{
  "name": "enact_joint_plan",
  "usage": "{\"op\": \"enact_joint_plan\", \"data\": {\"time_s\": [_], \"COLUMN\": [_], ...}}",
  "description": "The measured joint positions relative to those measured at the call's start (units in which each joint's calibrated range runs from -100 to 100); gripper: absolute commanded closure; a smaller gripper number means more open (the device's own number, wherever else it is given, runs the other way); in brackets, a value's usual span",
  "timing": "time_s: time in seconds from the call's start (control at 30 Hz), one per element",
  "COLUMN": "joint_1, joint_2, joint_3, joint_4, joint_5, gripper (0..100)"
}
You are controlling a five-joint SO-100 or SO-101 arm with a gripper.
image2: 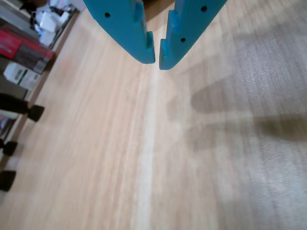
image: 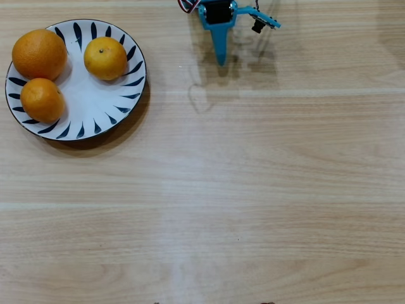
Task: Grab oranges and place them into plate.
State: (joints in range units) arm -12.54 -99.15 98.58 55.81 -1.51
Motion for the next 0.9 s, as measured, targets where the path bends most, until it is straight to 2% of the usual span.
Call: {"op": "enact_joint_plan", "data": {"time_s": [0.9], "joint_1": [0.2], "joint_2": [0.0], "joint_3": [-0.4], "joint_4": [0.5], "joint_5": [0.2], "gripper": [98]}}
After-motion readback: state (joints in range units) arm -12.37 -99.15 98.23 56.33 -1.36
